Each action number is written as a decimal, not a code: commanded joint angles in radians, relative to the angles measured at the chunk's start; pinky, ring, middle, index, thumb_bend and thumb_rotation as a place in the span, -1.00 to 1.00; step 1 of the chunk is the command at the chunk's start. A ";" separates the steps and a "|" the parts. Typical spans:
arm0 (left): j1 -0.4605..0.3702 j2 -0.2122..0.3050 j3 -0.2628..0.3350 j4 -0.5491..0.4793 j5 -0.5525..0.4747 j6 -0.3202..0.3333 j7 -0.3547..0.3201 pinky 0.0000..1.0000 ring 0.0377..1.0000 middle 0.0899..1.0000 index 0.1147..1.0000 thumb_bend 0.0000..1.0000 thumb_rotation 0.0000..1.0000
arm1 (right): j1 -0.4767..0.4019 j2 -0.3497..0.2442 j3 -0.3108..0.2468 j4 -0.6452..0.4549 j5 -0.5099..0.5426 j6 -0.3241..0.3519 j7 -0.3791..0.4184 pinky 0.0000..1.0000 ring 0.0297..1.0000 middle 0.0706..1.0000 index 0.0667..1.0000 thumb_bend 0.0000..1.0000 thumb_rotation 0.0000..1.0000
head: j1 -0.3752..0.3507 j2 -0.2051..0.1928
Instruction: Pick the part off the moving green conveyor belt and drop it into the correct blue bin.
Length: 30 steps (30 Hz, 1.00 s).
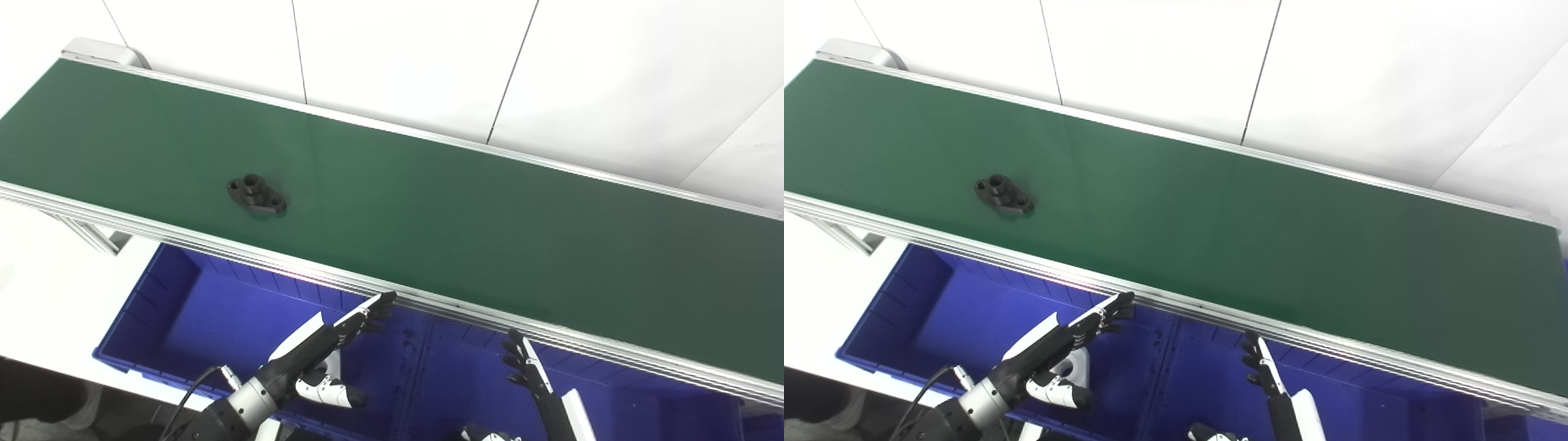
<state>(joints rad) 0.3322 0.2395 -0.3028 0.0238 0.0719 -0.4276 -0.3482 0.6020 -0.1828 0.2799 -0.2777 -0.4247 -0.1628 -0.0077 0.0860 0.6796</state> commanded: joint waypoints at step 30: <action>-0.049 0.034 -0.017 0.043 -0.035 -0.042 0.013 0.91 0.98 1.00 1.00 0.72 0.50 | -0.069 0.094 -0.061 -0.117 -0.009 -0.069 -0.046 0.65 0.75 0.80 0.89 0.82 0.13 | -0.297 -0.014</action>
<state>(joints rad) 0.2943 0.2596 -0.3218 0.0788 0.0478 -0.4306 -0.3366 0.5451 -0.1074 0.2231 -0.3571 -0.4189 -0.2495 -0.0488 -0.2115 0.6673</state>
